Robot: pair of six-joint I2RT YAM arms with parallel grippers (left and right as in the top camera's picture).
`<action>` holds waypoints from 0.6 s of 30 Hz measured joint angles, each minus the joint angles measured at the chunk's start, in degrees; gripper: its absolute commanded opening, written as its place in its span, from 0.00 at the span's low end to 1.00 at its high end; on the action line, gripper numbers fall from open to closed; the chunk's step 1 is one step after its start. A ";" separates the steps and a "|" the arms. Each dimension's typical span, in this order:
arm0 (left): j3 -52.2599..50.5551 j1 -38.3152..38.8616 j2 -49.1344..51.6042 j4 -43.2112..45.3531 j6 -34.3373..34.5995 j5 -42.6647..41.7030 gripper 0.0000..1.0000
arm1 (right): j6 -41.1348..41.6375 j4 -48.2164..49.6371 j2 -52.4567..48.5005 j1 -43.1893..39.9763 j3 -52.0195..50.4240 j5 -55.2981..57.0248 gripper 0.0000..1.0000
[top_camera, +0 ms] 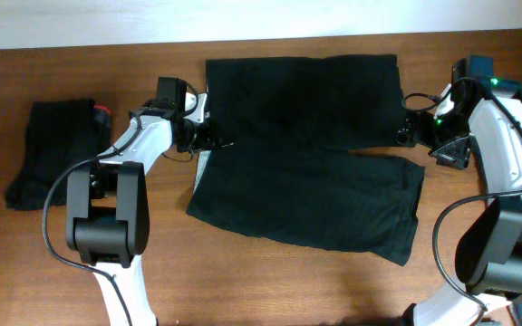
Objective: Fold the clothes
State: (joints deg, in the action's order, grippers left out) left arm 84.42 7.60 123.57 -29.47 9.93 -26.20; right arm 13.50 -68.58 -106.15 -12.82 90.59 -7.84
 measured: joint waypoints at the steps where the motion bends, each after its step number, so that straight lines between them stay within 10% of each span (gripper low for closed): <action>1: 0.00 0.00 0.02 0.02 -0.02 -0.04 0.39 | 0.00 0.00 0.00 0.00 0.00 0.00 0.99; 9: 0.00 -0.15 0.76 -0.02 -0.02 -0.31 0.02 | 0.00 0.00 0.00 0.00 0.00 -0.02 0.99; 18: 0.09 -1.97 1.07 -0.09 -0.02 -5.62 0.00 | -0.02 0.02 0.00 0.00 0.00 0.00 0.99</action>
State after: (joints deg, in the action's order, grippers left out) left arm 84.51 5.63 124.64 -29.56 9.91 -31.81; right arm 13.47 -68.55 -106.15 -12.82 90.59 -7.84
